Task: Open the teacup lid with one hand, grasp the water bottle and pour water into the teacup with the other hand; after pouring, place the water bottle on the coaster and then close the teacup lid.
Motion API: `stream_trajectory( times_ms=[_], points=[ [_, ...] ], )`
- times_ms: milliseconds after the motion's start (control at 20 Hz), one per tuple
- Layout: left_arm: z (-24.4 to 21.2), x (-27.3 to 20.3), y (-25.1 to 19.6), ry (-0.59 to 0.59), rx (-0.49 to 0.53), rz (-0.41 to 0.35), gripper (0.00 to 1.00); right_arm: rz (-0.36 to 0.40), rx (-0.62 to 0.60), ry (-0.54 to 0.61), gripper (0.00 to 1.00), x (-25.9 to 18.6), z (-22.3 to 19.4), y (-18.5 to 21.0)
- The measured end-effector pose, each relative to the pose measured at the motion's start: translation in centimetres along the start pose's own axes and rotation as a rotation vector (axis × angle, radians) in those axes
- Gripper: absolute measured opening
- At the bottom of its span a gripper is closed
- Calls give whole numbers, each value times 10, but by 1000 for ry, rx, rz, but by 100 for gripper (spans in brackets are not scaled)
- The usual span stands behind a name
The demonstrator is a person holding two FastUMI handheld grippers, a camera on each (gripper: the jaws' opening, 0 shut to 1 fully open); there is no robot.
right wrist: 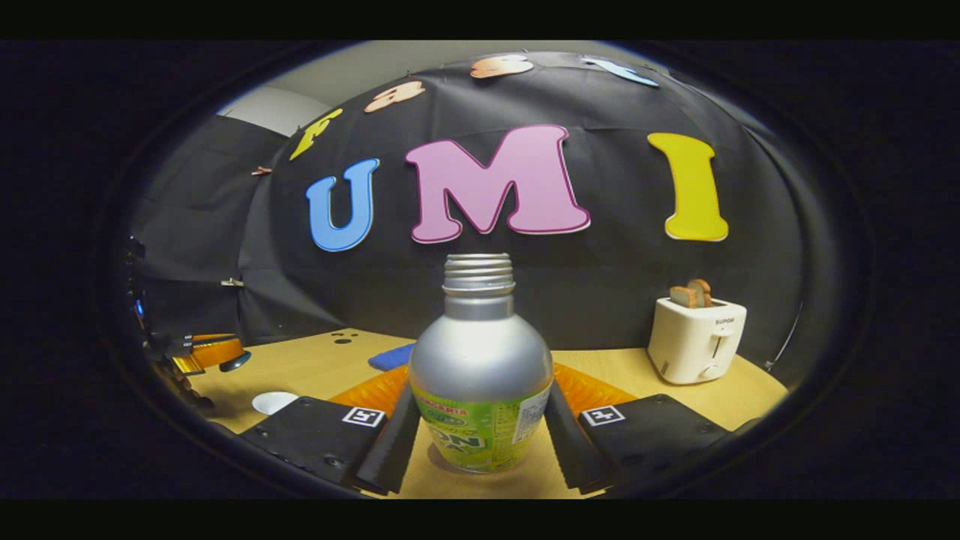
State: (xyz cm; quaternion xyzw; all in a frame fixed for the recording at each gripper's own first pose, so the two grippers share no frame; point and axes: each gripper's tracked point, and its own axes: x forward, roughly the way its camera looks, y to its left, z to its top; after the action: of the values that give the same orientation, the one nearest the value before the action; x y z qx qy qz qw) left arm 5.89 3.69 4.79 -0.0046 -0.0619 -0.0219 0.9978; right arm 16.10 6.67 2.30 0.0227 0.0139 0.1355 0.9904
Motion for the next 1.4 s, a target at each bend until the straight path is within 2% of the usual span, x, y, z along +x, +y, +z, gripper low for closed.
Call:
stream_trajectory(
  times_ms=[100, 250, 400, 600, 650, 750, 800, 1150, 1200, 1250, 1400],
  points=[
    [-1, 6, 2, -18, 5, -23, 30, 4, 6, 23, 80, 11, -14, 2],
    [-9, 9, 17, -23, -12, -12, 31, 2, -5, 27, 80, 23, -25, 7],
    [-26, 6, 17, 30, -29, -17, 31, 19, -23, 35, 81, 29, -34, 17],
    [-27, 4, 17, 33, -53, -20, 31, -5, -65, 63, 81, 34, -48, 13],
    [-29, 3, 18, 35, -58, -20, 31, -5, -64, 67, 78, 34, -50, 13],
    [-31, 3, 17, 44, -67, -22, 31, -6, -64, 72, 85, 35, -53, 12],
    [-32, 2, 17, 46, -68, -21, 31, -5, -62, 66, 82, 36, -52, 11],
    [-33, 1, 21, 48, -71, -4, 31, -4, -1, 83, 84, 34, -57, 12],
    [-31, 1, 23, 40, -71, 1, 32, -16, -11, 80, 90, 33, -55, 11],
    [-30, 1, 23, 33, -70, 6, 32, -25, -20, 70, 100, 32, -52, 9],
    [-31, 1, 25, 34, -63, 17, 30, -35, -13, 66, 100, 28, -50, 11]
  ],
)
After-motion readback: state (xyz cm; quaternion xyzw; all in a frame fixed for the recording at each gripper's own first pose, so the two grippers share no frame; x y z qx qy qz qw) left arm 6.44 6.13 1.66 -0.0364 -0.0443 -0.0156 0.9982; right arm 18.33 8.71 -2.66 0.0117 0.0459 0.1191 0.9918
